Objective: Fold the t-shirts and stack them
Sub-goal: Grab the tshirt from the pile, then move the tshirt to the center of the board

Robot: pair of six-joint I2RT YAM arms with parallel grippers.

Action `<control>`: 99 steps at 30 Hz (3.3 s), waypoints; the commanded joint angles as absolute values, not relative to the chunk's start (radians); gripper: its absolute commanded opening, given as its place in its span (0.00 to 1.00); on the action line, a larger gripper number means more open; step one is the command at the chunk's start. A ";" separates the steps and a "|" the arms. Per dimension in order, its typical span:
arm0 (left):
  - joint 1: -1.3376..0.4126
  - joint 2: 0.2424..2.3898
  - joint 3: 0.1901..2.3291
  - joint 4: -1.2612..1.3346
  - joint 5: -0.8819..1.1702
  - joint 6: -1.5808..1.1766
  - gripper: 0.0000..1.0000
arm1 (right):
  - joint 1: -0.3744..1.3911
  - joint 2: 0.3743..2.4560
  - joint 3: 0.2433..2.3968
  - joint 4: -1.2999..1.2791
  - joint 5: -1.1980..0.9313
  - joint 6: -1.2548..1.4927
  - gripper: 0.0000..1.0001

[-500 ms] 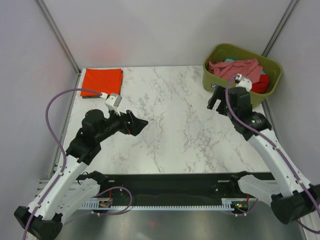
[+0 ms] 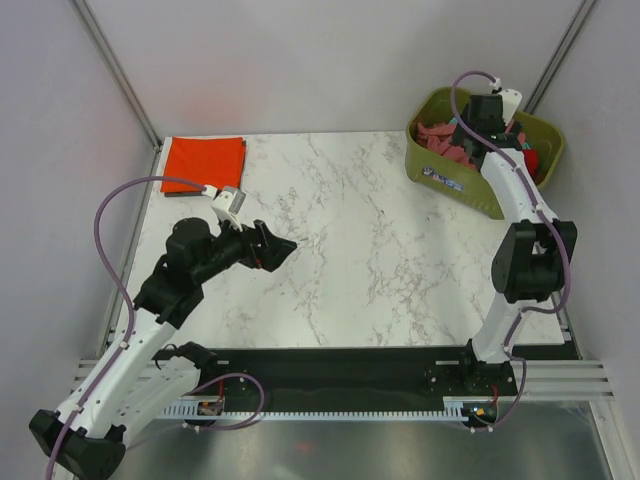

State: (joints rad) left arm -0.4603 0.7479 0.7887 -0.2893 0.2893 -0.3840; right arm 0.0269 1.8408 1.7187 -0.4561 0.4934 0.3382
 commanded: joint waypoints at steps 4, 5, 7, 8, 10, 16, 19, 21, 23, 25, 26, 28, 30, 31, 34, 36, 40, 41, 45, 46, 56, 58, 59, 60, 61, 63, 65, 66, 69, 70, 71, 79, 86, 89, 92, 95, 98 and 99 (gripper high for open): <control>-0.454 0.764 0.792 -0.259 0.313 -0.380 0.99 | -0.123 2.018 1.899 -0.462 0.347 0.373 0.89; -0.454 0.762 0.792 -0.259 0.314 -0.380 0.99 | -0.133 2.064 1.922 -0.457 0.341 0.376 0.88; -0.454 0.762 0.788 -0.261 0.313 -0.380 0.99 | -0.166 2.114 1.968 -0.430 0.327 0.388 0.89; -0.454 0.761 0.788 -0.261 0.313 -0.380 0.99 | -0.176 2.124 1.980 -0.395 0.324 0.402 0.89; -0.454 0.759 0.790 -0.261 0.311 -0.379 0.99 | -0.209 2.155 1.990 -0.355 0.293 0.413 0.88; -0.453 0.768 0.790 -0.259 0.308 -0.377 0.99 | -0.262 2.262 2.068 -0.224 0.154 0.434 0.81; -0.448 0.781 0.792 -0.261 0.305 -0.379 0.99 | -0.265 2.322 2.141 -0.222 0.137 0.422 0.81; -0.442 0.785 0.793 -0.259 0.310 -0.380 0.99 | -0.265 2.344 2.180 -0.222 0.137 0.411 0.77; -0.440 0.787 0.793 -0.261 0.314 -0.380 0.99 | -0.265 2.368 2.206 -0.224 0.146 0.410 0.73; -0.439 0.787 0.793 -0.259 0.310 -0.380 0.99 | -0.267 2.381 2.215 -0.224 0.155 0.408 0.67; -0.437 0.785 0.792 -0.259 0.307 -0.380 0.99 | -0.267 2.382 2.223 -0.222 0.163 0.408 0.62; -0.436 0.785 0.793 -0.259 0.305 -0.382 0.98 | -0.268 2.385 2.233 -0.225 0.166 0.405 0.35; -0.433 0.785 0.792 -0.261 0.302 -0.382 0.99 | -0.270 2.378 2.255 -0.238 0.158 0.406 0.00; -0.434 0.785 0.790 -0.259 0.302 -0.382 0.98 | -0.270 2.353 2.256 -0.236 0.155 0.414 0.00; -0.433 0.784 0.792 -0.259 0.307 -0.382 0.99 | -0.268 2.281 2.264 -0.238 0.097 0.423 0.00; -0.431 0.782 0.793 -0.259 0.333 -0.377 0.99 | -0.267 2.231 2.275 -0.242 0.060 0.440 0.00; -0.431 0.779 0.788 -0.259 0.328 -0.377 1.00 | -0.268 2.029 2.254 -0.247 -0.053 0.509 0.00; -0.431 0.778 0.788 -0.259 0.322 -0.379 1.00 | -0.267 1.987 2.215 -0.248 -0.121 0.547 0.00; -0.425 0.767 0.792 -0.259 0.311 -0.377 0.99 | -0.238 1.823 2.120 -0.199 -0.426 0.724 0.00; -0.422 0.758 0.790 -0.259 0.308 -0.379 0.99 | -0.223 1.768 2.108 -0.202 -0.452 0.745 0.00; -0.420 0.719 0.782 -0.259 0.250 -0.383 0.99 | 0.023 1.349 1.584 -0.203 -0.542 0.738 0.00; -0.419 0.718 0.779 -0.261 0.241 -0.390 0.99 | 0.109 1.243 1.437 -0.201 -0.519 0.756 0.00; -0.419 0.716 0.778 -0.261 0.221 -0.393 0.98 | 0.141 1.208 1.269 -0.192 -0.503 0.767 0.00; -0.419 0.718 0.775 -0.262 0.212 -0.400 0.98 | 0.211 1.172 1.185 -0.187 -0.486 0.772 0.00; -0.419 0.715 0.770 -0.262 0.204 -0.406 0.98 | 0.245 1.120 1.038 -0.187 -0.438 0.764 0.05; -0.419 0.715 0.762 -0.265 0.206 -0.435 0.98 | 0.307 1.097 0.939 -0.222 -0.417 0.720 0.26; -0.419 0.727 0.752 -0.267 0.254 -0.465 0.97 | 0.308 1.092 0.902 -0.356 -0.370 0.675 0.33; -0.419 0.735 0.747 -0.264 0.280 -0.492 0.97 | 0.307 1.071 0.905 -0.401 -0.338 0.646 0.44; -0.420 0.796 0.727 -0.264 0.369 -0.558 0.96 | 0.308 0.970 0.911 -0.508 -0.228 0.637 0.56; -0.420 0.813 0.713 -0.265 0.389 -0.572 0.96 | 0.308 0.942 0.917 -0.534 -0.200 0.635 0.58; -0.423 0.854 0.707 -0.262 0.417 -0.583 0.96 | 0.307 0.922 0.940 -0.596 -0.174 0.637 0.63; -0.633 1.149 0.782 -0.258 0.290 -0.595 0.93 | 0.305 0.839 0.859 -0.782 0.079 0.751 0.66; -0.706 1.399 0.807 -0.135 0.239 -0.638 0.91 | 0.308 0.836 0.690 -0.735 0.035 0.772 0.60; -0.712 1.459 0.801 -0.098 0.244 -0.652 0.88 | 0.308 0.813 0.640 -0.727 0.015 0.778 0.57; -0.721 1.509 0.801 -0.036 0.278 -0.644 0.87 | 0.308 0.767 0.568 -0.720 -0.021 0.808 0.52; -0.724 1.558 0.805 0.029 0.296 -0.644 0.80 | 0.310 0.739 0.479 -0.678 -0.093 0.831 0.49; -0.726 1.586 0.831 0.034 0.295 -0.646 0.45 | 0.322 0.712 0.408 -0.660 -0.143 0.862 0.47; -0.726 1.583 0.836 0.034 0.291 -0.649 0.36 | 0.328 0.703 0.384 -0.657 -0.150 0.867 0.46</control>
State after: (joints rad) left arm -0.7204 1.5768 0.7872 -0.0494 0.2787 -0.6342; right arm 0.3130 0.7307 0.4316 -0.6952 -0.0872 0.8196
